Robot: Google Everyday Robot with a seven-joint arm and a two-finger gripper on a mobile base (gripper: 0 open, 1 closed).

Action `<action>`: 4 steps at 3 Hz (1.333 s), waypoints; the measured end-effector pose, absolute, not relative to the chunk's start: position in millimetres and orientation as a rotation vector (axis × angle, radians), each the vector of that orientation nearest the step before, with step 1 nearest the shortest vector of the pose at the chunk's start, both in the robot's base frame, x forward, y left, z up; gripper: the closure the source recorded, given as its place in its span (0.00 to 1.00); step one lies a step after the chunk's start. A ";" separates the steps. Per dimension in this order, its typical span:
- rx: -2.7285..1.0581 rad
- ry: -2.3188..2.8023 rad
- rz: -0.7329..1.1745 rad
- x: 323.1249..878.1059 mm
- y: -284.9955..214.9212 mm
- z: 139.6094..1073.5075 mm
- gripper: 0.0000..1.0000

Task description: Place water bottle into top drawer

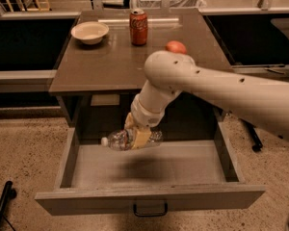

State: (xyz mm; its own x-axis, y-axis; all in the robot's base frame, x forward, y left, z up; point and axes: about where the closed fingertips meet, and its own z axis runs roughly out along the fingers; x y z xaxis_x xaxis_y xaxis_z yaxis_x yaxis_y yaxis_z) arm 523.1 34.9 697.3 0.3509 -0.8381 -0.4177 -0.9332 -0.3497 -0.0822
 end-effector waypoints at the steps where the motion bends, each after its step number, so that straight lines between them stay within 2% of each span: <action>1: -2.327 1.692 0.403 531.0 44.5 653.1 0.82; 2: -2.379 1.912 0.468 523.5 49.9 607.2 0.50; 4: -2.379 1.914 0.468 523.2 50.1 608.3 0.04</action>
Offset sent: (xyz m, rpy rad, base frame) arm -0.0089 0.0133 -0.1313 -0.3763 0.3411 -0.1779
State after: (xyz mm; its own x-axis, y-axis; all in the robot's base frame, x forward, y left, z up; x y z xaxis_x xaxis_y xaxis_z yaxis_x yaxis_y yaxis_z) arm 523.2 50.1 608.3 0.1869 -0.9457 -0.2660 -0.9616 -0.2315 0.1472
